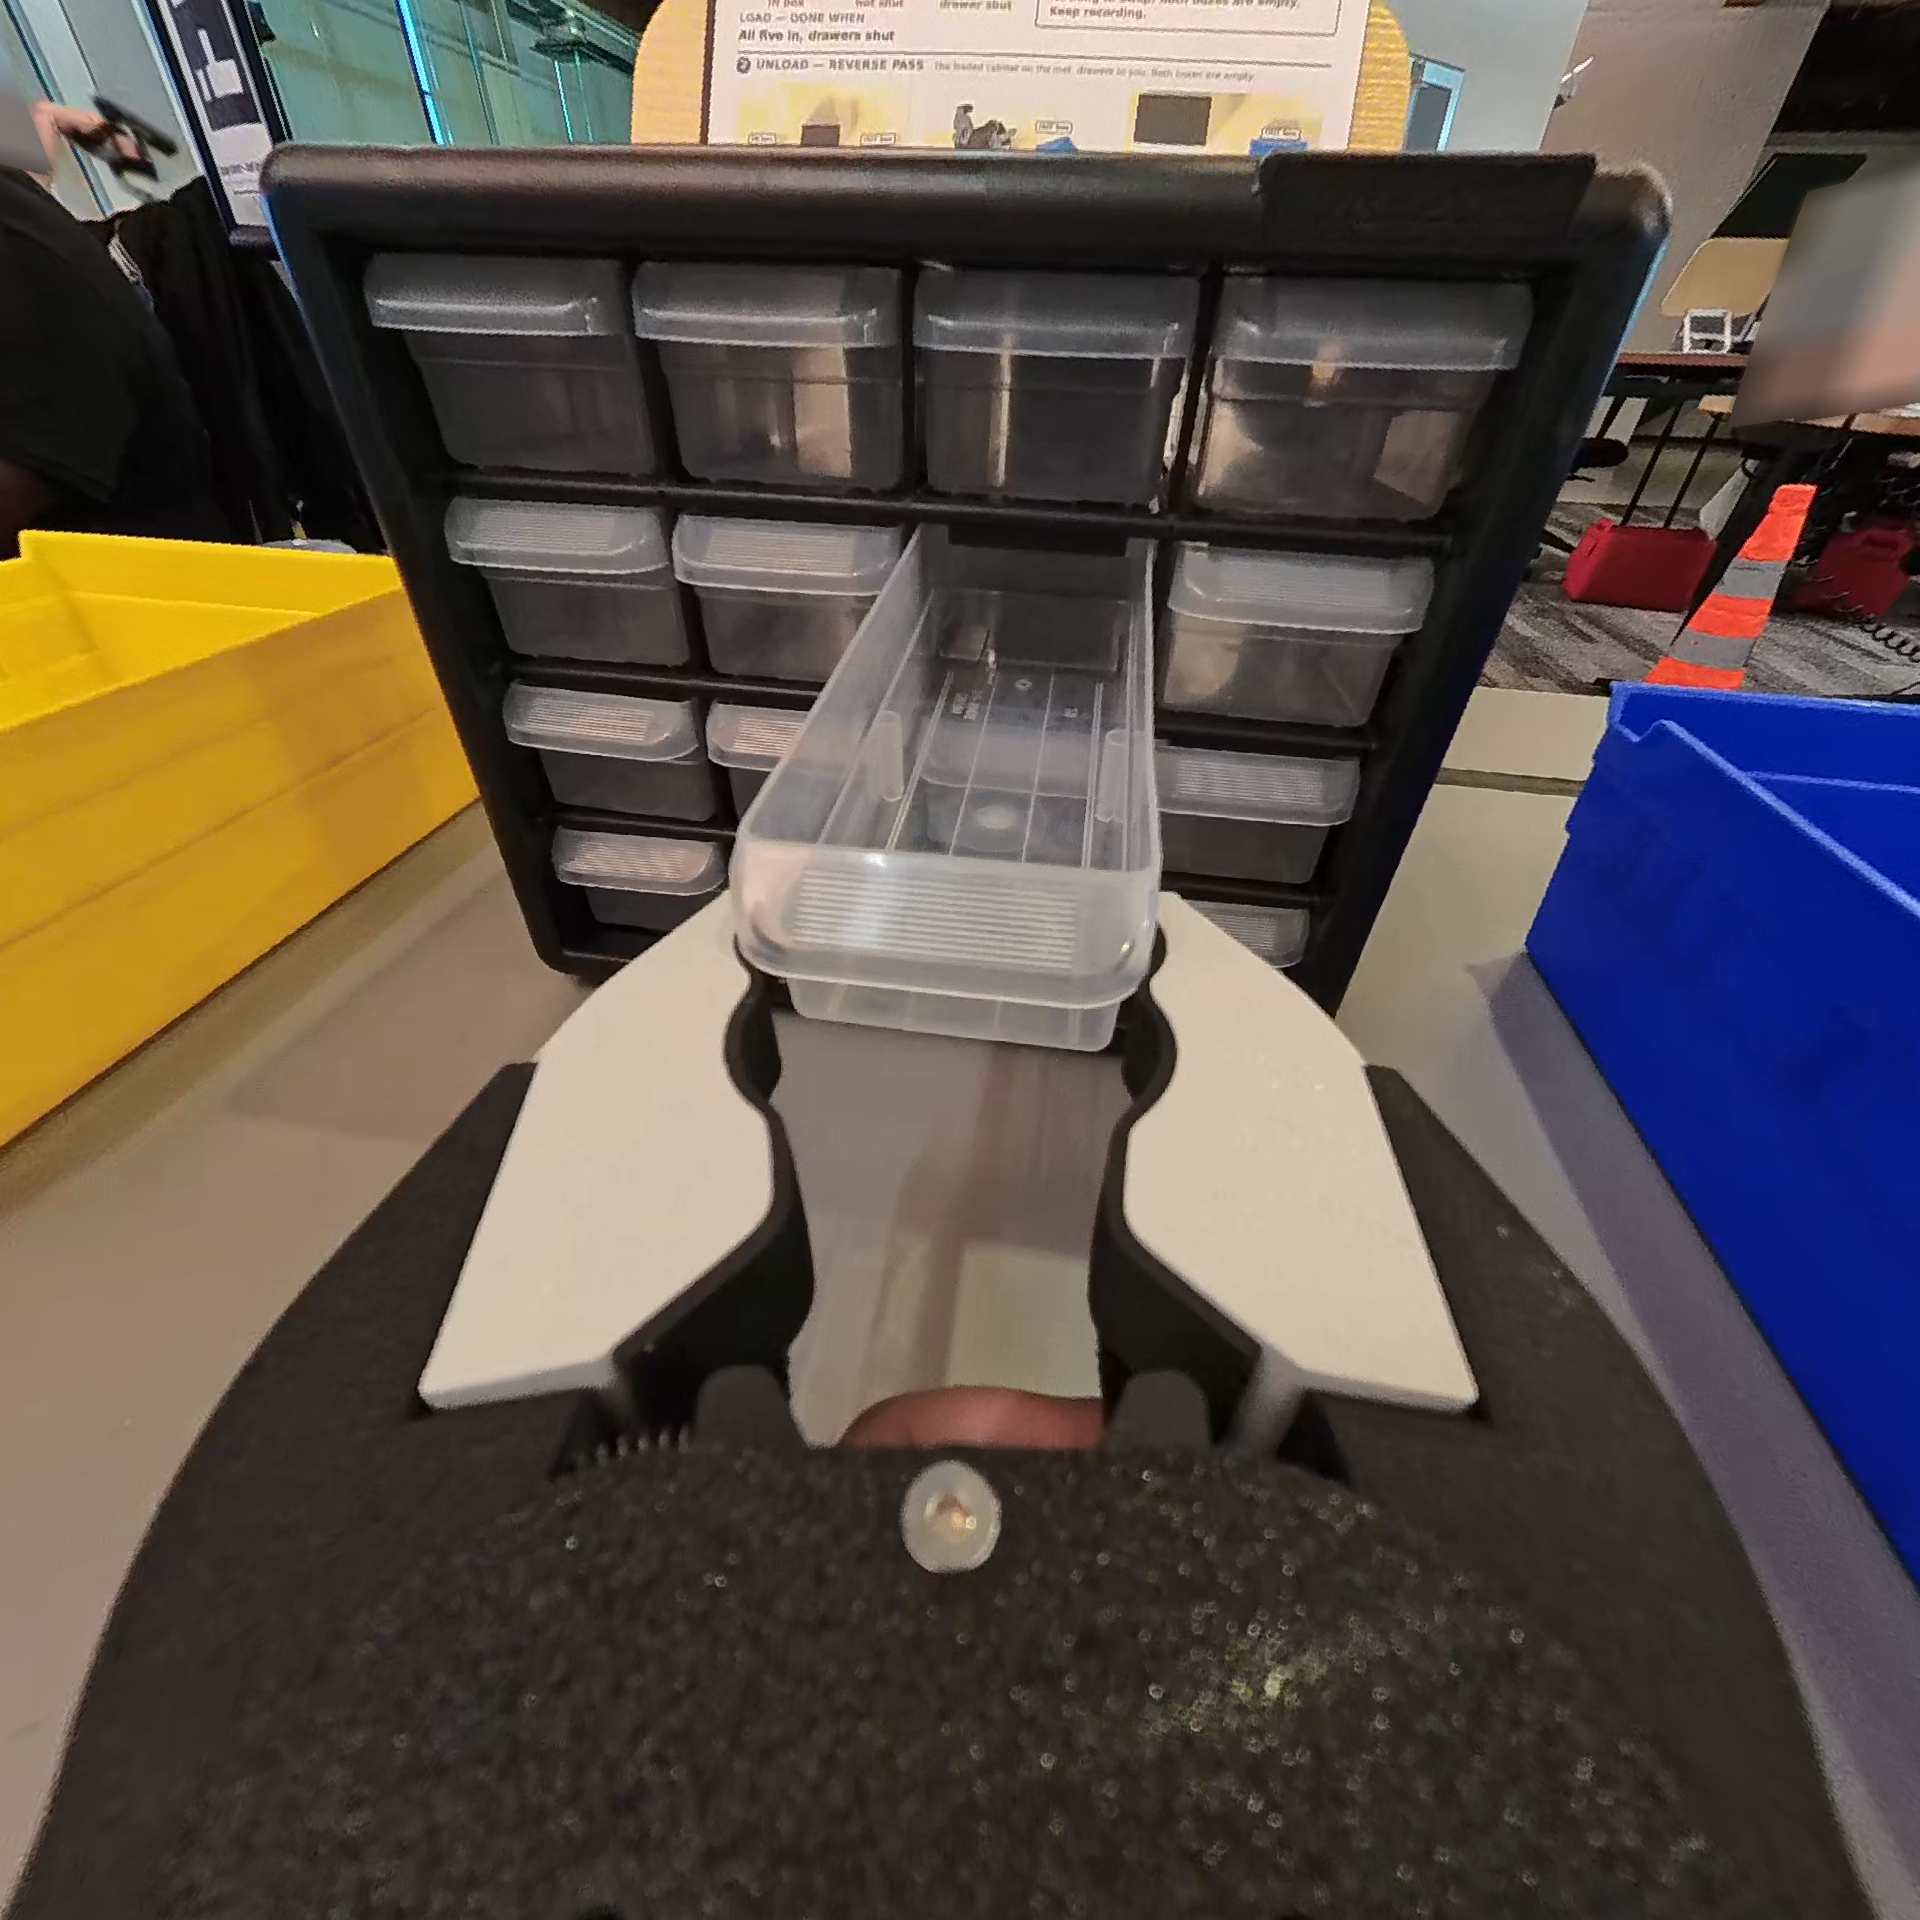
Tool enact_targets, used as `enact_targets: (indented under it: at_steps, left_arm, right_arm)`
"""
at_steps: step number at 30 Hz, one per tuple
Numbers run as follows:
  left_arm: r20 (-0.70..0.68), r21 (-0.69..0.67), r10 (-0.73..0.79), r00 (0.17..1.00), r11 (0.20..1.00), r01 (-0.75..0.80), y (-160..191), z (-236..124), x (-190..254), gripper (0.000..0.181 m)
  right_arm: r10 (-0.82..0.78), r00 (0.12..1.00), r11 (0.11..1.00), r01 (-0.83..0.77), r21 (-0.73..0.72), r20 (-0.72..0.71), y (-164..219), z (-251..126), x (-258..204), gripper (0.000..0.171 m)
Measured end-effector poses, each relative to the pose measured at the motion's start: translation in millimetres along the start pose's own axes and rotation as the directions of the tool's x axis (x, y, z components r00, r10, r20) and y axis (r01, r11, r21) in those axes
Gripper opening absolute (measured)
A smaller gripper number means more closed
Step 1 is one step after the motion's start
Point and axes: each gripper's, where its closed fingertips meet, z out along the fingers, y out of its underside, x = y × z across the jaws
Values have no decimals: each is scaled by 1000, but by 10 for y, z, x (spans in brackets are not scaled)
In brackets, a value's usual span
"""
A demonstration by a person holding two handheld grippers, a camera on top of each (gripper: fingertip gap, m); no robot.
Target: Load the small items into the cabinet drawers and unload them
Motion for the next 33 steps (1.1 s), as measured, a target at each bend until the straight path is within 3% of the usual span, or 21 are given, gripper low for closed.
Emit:
enact_targets:
  at_steps: [1,3,7,10,13,16,23,33]
  left_arm:
    - [-10,69,45,999,997,-44,-134,-178,111,5]
    - [-17,223,205,979,955,-196,-461,-598,487,5]
    - [18,399,555,832,759,-515,-1078,-1207,1594,5]
    - [49,326,710,703,654,-683,-1460,-1191,2282,5]
    - [55,163,799,599,584,-795,-1780,-884,2695,6]
    - [16,-30,825,565,566,-824,-1957,-510,2838,6]
    - [-117,-317,815,567,510,-799,-1875,-32,2825,6]
    - [-143,-422,785,603,503,-755,-1835,127,2720,6]
  right_arm:
    - [-1,1000,1000,1,0,0,0,0,-1,65]
    - [-6,1000,1000,6,-1,-3,0,-4,-1,65]
    - [-9,1000,1000,9,5,-6,4,-42,-8,64]
    - [-22,1000,1000,23,5,-12,9,-58,-16,65]
    - [-24,1000,1000,24,5,-11,15,-63,-8,65]
    - [-17,1000,1000,17,6,-9,15,-71,4,64]
    - [-5,1000,1000,5,6,-2,10,-79,6,65]
    - [-5,1000,1000,5,-4,7,24,-73,-3,65]
